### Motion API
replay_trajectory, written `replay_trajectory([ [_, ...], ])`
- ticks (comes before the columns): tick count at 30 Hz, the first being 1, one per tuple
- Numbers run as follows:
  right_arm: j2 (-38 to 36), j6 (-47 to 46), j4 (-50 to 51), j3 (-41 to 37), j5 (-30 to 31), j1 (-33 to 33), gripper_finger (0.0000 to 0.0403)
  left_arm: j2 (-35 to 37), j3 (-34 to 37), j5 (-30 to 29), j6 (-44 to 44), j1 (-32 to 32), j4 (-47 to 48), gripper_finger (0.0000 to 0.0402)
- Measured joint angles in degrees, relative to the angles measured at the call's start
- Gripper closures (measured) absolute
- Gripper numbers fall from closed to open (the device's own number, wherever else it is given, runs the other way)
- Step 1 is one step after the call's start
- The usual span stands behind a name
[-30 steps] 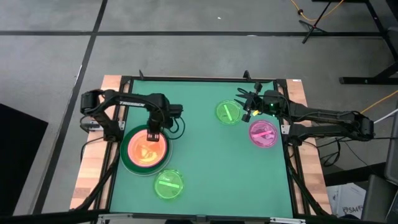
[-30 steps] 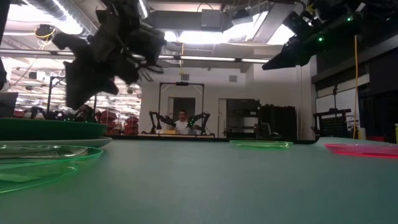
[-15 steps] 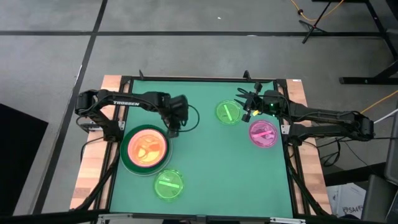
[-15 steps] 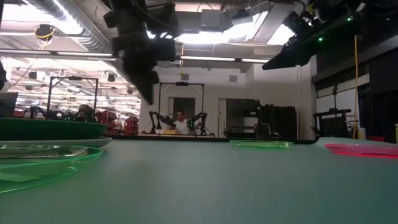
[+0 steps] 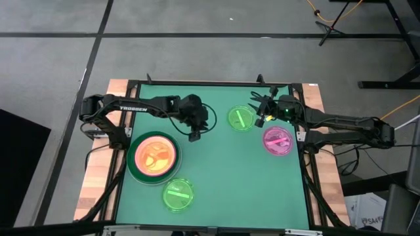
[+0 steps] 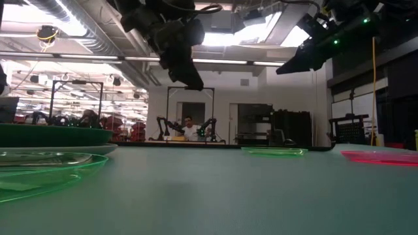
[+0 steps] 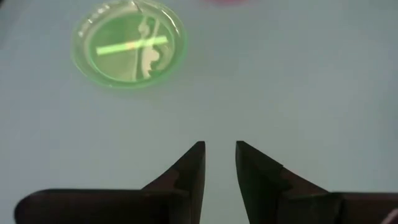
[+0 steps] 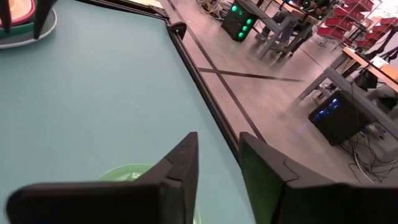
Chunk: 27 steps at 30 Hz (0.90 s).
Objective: Stack plastic plates
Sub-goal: Stack the top light green plate on top of the orange plate
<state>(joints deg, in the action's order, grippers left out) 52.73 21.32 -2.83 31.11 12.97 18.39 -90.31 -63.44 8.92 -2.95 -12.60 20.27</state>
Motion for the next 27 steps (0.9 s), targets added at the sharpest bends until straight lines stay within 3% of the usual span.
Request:
replay_trajectory([
  [4,0.0,0.0,0.0,0.0,1.6,0.7,0.0247,0.0,0.0,-0.9,-0.1,0.0,-1.5,0.0319],
  [9,0.0,-0.2,0.0,0.0,-0.1,6.5,0.0219,0.0,0.0,-1.0,-0.1,0.0,-2.0,0.0319],
  [20,7.7,-4.8,4.7,0.0,-16.2,22.0,0.0220,0.0,0.0,-1.0,-0.1,0.0,-1.9,0.0319],
  [27,17.3,-4.8,5.9,0.0,-18.6,25.7,0.0221,0.0,0.0,-1.0,-0.2,0.0,-1.9,0.0319],
])
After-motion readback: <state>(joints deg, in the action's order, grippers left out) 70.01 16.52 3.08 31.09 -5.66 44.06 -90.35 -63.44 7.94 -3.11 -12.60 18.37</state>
